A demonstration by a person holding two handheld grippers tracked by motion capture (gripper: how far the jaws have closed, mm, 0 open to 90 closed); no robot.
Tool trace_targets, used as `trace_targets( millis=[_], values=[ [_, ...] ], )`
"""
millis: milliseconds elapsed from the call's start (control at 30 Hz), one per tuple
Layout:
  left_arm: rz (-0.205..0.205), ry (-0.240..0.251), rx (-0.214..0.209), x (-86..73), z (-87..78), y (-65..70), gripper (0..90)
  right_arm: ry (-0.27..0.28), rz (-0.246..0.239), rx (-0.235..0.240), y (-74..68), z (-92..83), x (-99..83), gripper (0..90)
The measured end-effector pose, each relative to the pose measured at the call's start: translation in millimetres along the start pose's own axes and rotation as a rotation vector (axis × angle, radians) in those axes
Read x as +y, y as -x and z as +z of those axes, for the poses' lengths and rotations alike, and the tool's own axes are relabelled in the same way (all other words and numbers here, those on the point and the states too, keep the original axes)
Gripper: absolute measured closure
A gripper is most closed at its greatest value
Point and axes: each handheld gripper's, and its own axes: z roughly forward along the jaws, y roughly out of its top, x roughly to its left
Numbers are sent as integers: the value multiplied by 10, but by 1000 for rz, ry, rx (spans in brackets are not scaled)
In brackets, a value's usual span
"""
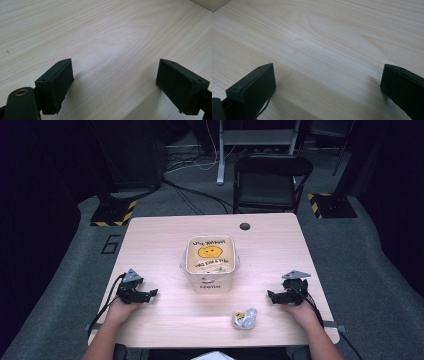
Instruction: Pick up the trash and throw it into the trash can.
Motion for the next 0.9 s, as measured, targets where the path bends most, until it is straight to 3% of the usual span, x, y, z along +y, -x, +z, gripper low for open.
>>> trace_targets(
  millis=[367, 433, 533, 633, 733, 900],
  values=[
    [1, 1, 0, 0, 1, -1, 140, -2, -1, -6, -9, -7, -1, 6],
    [1, 1, 0, 1, 1, -1, 140, 1, -4, 1, -8, -14, 4, 38],
    [1, 1, 0, 0, 1, -1, 140, 0, -28, 27, -12, -69, 19, 202],
    [0, 0, 0, 0, 0, 0, 140, -17, -46, 17, -33, -94, 37, 197],
    [1, 1, 0, 0, 1, -2, 140, 9, -72, 18, -42, -143, 56, 216],
    [1, 1, 0, 0, 0, -2, 140, 41, -52, 44, -47, -261, 95, 266]
  ],
)
